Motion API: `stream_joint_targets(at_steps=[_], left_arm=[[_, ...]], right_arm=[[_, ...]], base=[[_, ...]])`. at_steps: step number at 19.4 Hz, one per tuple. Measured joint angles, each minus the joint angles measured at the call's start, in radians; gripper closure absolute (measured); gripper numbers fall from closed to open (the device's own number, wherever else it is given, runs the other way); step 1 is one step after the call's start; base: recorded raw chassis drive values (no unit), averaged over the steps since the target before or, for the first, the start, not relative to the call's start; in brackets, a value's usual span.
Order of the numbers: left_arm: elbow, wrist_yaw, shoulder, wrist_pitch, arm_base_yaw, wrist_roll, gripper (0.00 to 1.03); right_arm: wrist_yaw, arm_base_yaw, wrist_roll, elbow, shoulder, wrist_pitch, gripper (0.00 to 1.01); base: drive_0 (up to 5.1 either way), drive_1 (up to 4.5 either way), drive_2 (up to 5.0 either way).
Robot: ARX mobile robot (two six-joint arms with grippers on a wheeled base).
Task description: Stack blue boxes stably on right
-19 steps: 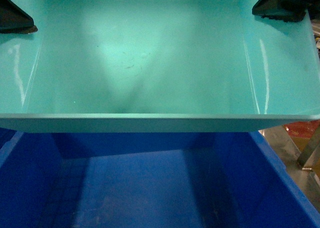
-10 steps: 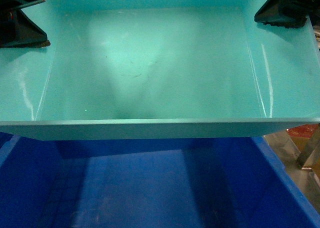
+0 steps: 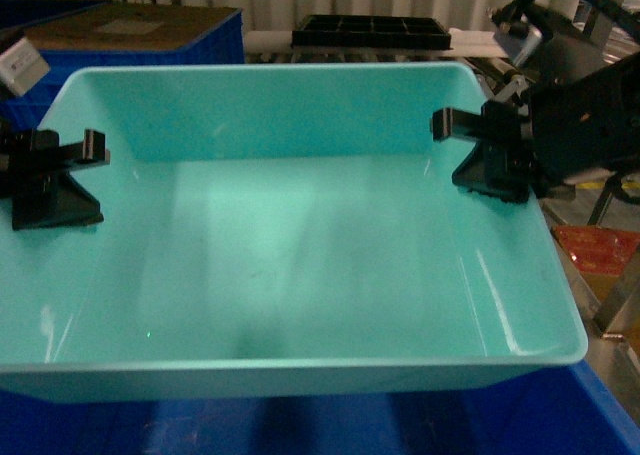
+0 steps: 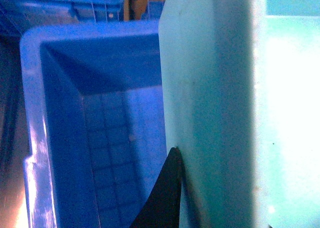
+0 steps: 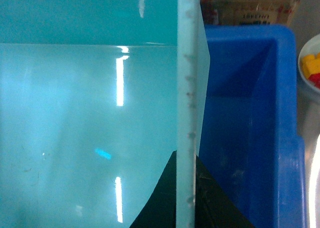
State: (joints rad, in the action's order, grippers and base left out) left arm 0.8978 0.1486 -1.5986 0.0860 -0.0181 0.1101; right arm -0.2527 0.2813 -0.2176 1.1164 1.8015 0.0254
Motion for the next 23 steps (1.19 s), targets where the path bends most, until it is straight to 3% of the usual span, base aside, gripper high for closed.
stream_joint_targets(at_steps=[2, 6, 19, 20, 22, 23], left_arm=[[-0.026, 0.0, -0.032, 0.003, -0.009, 0.011, 0.97], [-0.079, 0.0, -0.163, -0.141, -0.029, 0.008, 0.97], [-0.106, -0.029, -0.291, -0.26, 0.003, -0.058, 0.97], [-0.106, -0.027, -0.293, -0.267, 0.007, -0.066, 0.93], [-0.115, -0.077, -0.293, -0.306, 0.015, -0.137, 0.72], [-0.112, -0.079, -0.292, -0.301, 0.021, -0.142, 0.63]], right_arm=[[-0.014, 0.0, 0.013, -0.018, 0.037, -0.003, 0.99], [-0.009, -0.024, 0.032, -0.083, 0.078, 0.043, 0.99], [0.023, 0.006, 0.005, -0.116, 0.209, 0.175, 0.99], [0.024, 0.007, 0.005, -0.116, 0.209, 0.179, 0.96], [-0.055, 0.007, 0.02, -0.117, 0.198, 0.193, 0.75], [-0.072, 0.01, 0.027, -0.117, 0.185, 0.193, 0.65]], base=[[0.0, 0.0, 0.0], [0.0, 0.0, 0.0], [0.0, 0.0, 0.0], [0.0, 0.0, 0.0], [0.0, 0.0, 0.0], [0.0, 0.0, 0.0]])
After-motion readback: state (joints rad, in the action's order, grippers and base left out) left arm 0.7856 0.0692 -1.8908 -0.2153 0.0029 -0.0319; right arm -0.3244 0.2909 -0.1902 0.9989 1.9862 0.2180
